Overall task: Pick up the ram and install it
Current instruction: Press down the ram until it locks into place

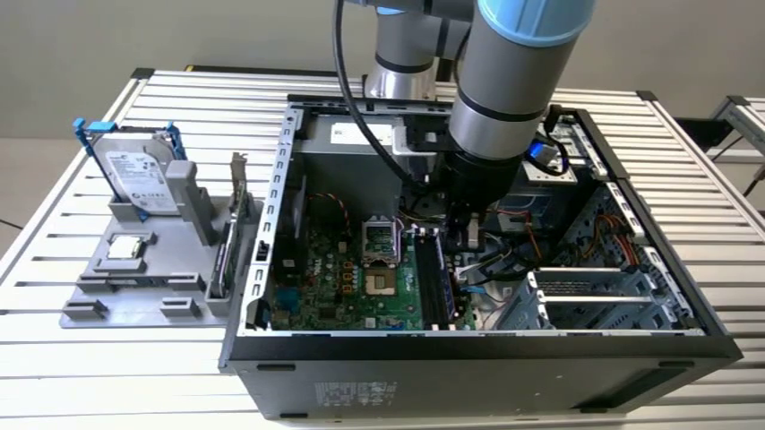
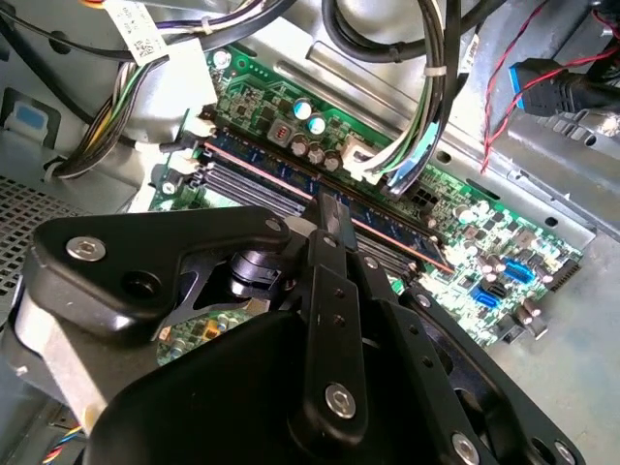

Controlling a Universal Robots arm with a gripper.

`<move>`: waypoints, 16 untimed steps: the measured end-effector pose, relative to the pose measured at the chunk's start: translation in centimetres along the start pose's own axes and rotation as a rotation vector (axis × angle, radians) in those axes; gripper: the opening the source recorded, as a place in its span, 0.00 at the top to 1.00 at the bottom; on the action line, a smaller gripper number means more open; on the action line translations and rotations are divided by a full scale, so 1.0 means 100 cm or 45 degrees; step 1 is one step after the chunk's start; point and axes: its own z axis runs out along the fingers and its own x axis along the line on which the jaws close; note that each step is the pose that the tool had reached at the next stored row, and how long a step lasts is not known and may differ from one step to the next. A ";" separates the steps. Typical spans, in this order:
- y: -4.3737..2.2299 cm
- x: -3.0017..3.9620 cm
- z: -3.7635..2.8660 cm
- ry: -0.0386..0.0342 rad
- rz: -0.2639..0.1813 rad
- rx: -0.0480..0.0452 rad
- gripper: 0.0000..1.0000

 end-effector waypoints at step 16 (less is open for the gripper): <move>0.0002 0.0000 0.0110 -0.0060 -0.022 -0.001 1.00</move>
